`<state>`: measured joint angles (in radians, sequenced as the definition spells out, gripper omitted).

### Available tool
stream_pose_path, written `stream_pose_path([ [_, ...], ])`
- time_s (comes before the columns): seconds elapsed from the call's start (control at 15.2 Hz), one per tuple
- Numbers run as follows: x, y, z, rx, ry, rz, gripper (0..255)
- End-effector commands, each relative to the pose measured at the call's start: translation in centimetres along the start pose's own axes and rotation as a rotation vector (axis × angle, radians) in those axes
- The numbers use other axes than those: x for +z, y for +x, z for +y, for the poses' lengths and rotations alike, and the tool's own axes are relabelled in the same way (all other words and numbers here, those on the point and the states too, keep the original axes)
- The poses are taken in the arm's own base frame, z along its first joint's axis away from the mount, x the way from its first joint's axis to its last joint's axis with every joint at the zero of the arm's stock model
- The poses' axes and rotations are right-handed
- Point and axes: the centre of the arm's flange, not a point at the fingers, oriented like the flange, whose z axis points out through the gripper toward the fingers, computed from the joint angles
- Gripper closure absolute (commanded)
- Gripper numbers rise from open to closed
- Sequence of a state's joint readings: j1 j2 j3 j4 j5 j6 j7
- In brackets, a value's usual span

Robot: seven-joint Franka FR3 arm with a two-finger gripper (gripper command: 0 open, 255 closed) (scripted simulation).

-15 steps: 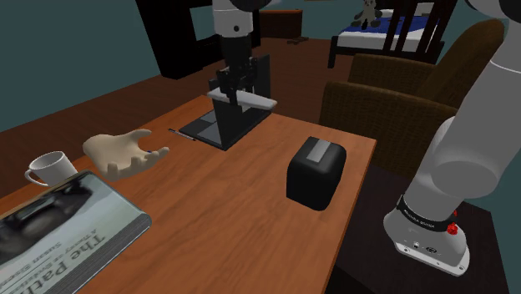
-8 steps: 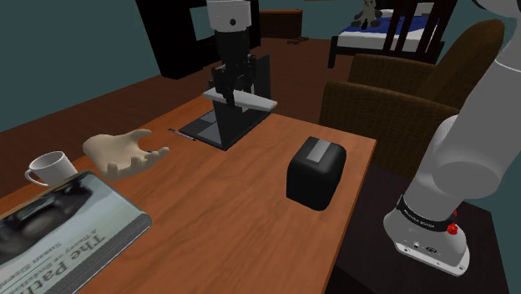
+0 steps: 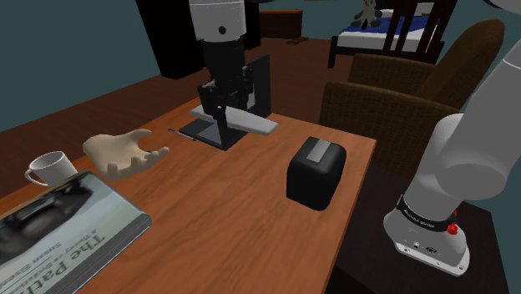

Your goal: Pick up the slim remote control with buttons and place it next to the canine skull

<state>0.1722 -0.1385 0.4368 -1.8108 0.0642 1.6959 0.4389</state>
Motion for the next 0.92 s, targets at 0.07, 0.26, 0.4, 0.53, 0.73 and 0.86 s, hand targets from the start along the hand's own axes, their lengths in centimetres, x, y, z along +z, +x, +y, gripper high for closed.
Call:
stream_pose_path([
  [0.07,0.0,-1.8,-3.7,0.001,0.0,0.0,255],
  [0.26,0.0,-3.7,-7.2,0.001,0.0,0.0,255],
  [0.4,0.0,-5.0,-9.5,0.001,0.0,0.0,255],
  [0.53,0.0,-6.3,-11.8,0.001,0.0,0.0,255],
  [0.73,0.0,-8.2,-15.3,0.001,0.0,0.0,255],
  [0.86,-0.1,-9.6,-17.9,0.001,0.0,0.0,255],
])
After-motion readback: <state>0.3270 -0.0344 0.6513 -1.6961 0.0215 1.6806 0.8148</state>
